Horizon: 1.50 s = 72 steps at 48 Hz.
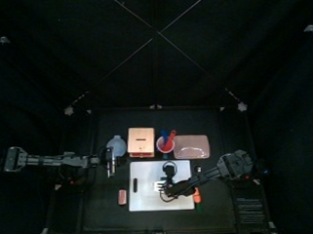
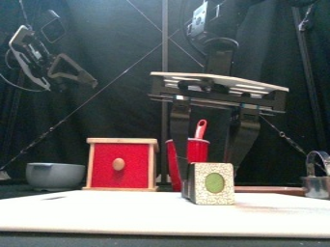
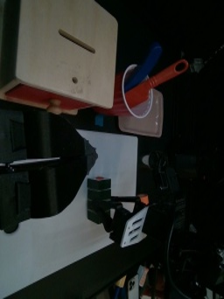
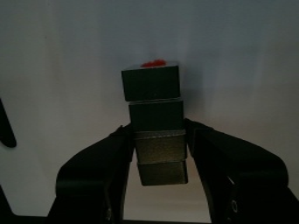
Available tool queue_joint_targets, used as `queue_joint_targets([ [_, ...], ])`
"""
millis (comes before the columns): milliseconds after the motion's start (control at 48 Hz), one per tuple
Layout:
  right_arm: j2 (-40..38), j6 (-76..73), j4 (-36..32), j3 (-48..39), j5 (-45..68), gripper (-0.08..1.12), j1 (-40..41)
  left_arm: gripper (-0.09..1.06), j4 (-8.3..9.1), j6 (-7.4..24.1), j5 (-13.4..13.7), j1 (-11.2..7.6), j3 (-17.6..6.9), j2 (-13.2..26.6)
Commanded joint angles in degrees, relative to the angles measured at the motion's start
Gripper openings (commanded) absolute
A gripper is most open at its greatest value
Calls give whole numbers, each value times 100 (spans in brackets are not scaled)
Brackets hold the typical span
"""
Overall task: Place sushi on board then cut the sushi with the knife then place the pieces on the plate
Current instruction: Pick knife at handle with right hand
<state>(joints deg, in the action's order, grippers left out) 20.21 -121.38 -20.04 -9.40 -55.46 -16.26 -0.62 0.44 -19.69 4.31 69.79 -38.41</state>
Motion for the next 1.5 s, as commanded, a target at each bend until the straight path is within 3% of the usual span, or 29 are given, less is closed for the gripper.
queue_joint_targets([
  [21, -431, 44, -88, 79, -185, 82, -9, -1, 0, 0, -18, 18, -70, 0],
  [479, -1134, 501, -642, -18, -325, 82, -105, -1, -44, 0, -18, 26, -62, -18],
  [688, -2004, 2145, -571, -439, -598, 82, 105, -1, -35, 0, -18, 97, -53, -18],
  [958, -3076, 4843, -167, -721, -615, 82, 1318, -1, -35, 0, -18, 105, -44, -18],
  [1229, -3867, 7690, 1063, -677, -589, 82, 3313, -1, -44, -18, -18, 255, -44, -26],
  [1375, -3832, 9439, 2162, -457, -659, 82, 4289, -1, -53, -26, -18, 281, -62, -26],
  [1500, -3630, 10758, 3006, -176, -809, 82, 4922, -1, -167, -26, -18, 316, -97, -26],
])
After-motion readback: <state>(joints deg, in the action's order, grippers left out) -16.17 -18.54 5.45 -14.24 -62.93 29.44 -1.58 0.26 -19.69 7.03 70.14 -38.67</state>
